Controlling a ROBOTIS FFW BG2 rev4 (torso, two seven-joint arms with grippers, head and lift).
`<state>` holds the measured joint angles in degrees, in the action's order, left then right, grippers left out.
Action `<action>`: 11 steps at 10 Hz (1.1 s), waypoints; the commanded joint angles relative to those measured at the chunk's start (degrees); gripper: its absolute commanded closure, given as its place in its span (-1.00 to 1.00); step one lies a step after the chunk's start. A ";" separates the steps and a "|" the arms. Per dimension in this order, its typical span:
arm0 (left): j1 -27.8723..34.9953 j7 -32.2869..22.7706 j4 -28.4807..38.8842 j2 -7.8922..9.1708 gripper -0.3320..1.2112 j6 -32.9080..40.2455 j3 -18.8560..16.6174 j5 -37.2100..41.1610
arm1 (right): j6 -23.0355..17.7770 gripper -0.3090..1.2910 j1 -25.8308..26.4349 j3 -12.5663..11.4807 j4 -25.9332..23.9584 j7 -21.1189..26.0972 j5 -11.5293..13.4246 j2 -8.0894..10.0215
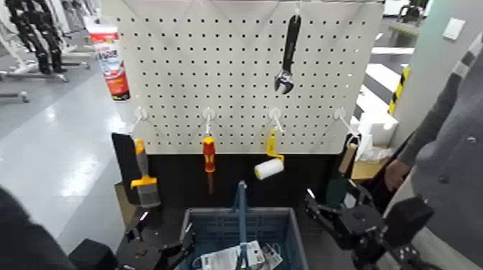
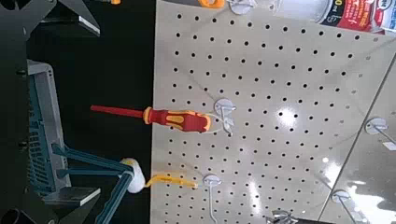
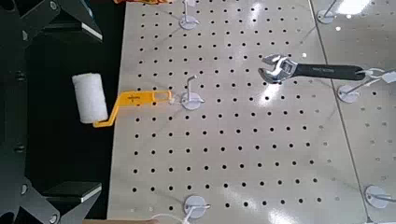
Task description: Put the black wrench into the crate.
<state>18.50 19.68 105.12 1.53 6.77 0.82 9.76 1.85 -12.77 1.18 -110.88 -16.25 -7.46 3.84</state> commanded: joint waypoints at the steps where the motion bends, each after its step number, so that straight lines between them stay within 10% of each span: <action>1: -0.04 0.00 0.00 0.06 -0.43 0.08 0.32 -0.01 | 2.89 -0.39 4.07 -0.65 0.05 -2.21 -0.45 -0.06; 11: -0.22 -0.17 -0.44 0.50 -0.43 -0.18 1.82 0.96 | 5.71 -0.39 22.08 -0.83 6.37 -11.09 -3.17 -0.50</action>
<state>18.32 19.51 104.68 2.06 6.62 2.59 10.72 7.79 8.21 0.14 -105.05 -27.25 -10.60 3.47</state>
